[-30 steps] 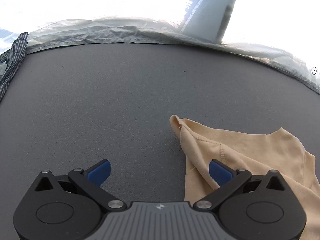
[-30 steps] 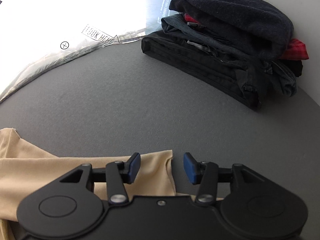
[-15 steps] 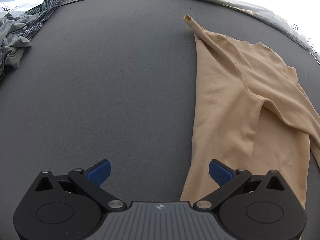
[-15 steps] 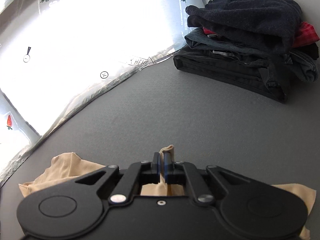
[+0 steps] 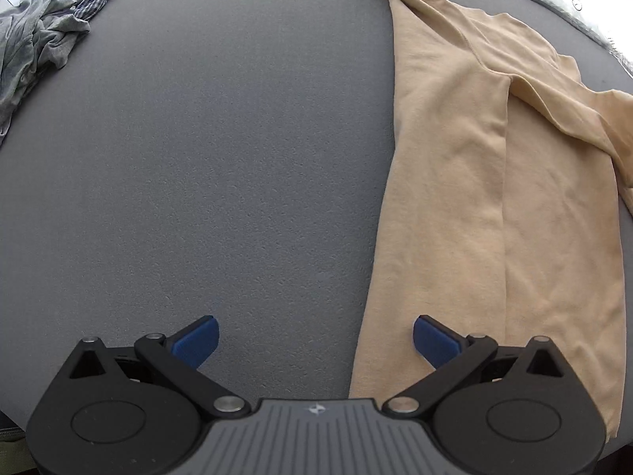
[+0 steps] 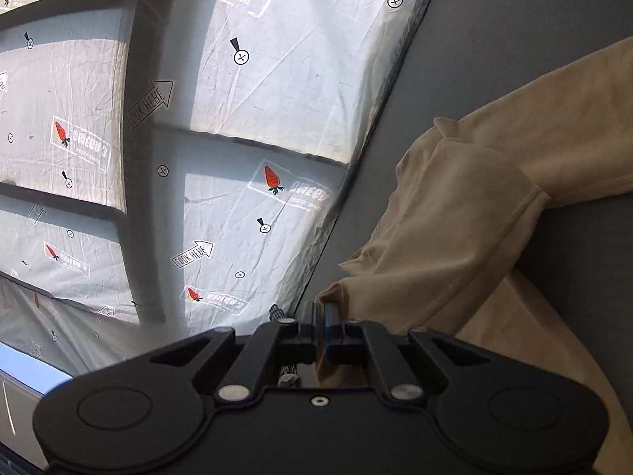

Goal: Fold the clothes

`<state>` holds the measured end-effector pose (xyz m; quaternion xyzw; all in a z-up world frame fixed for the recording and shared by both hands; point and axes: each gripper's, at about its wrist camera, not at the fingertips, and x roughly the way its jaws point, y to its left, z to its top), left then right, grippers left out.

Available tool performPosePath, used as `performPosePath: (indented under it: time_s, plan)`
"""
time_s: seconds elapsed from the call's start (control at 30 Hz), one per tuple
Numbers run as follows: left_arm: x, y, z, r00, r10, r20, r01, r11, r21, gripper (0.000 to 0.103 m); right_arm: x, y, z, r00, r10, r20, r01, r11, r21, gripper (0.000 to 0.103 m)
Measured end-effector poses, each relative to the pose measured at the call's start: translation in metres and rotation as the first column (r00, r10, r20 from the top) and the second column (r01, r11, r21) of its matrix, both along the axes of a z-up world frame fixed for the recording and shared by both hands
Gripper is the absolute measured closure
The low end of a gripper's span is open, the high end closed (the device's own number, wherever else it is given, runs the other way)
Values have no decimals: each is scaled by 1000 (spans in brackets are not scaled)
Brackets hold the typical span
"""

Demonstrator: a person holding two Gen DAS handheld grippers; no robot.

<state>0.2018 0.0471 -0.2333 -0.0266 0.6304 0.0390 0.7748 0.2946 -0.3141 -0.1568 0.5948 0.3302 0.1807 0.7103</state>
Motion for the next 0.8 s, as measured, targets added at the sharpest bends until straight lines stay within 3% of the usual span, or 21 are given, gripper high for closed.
performPosePath:
  time_s: [0.17,0.33,0.43,0.5,0.6,0.67,0.8]
  plan:
    - [-14,1,0,1000,-10,-6,10,1000,-11,0,-22,43,-31,988,116,-103,-96,978,185,99]
    - [-22,5,-1,1000,-10,-14,10,1000,-14,0,-35,66,-38,967,208,-146,-180,966,183,101]
    - [-26,8,-2,1000,-7,-19,7,1000,-15,0,-37,73,-28,965,226,-135,-214,972,98,100]
    - [-29,9,-2,1000,-9,-18,9,1000,-14,0,-37,76,-15,965,215,-148,-225,973,-55,96]
    - [-32,10,-2,1000,-14,-16,14,1000,-17,0,-41,78,1,971,175,-164,-222,912,-344,80]
    - [-33,11,-3,1000,-17,-20,16,1000,-20,0,-42,75,-3,973,131,-190,-194,911,-364,69]
    - [-33,12,-8,999,-25,-29,24,999,-24,0,-47,58,-25,959,20,-282,-119,934,-336,63]
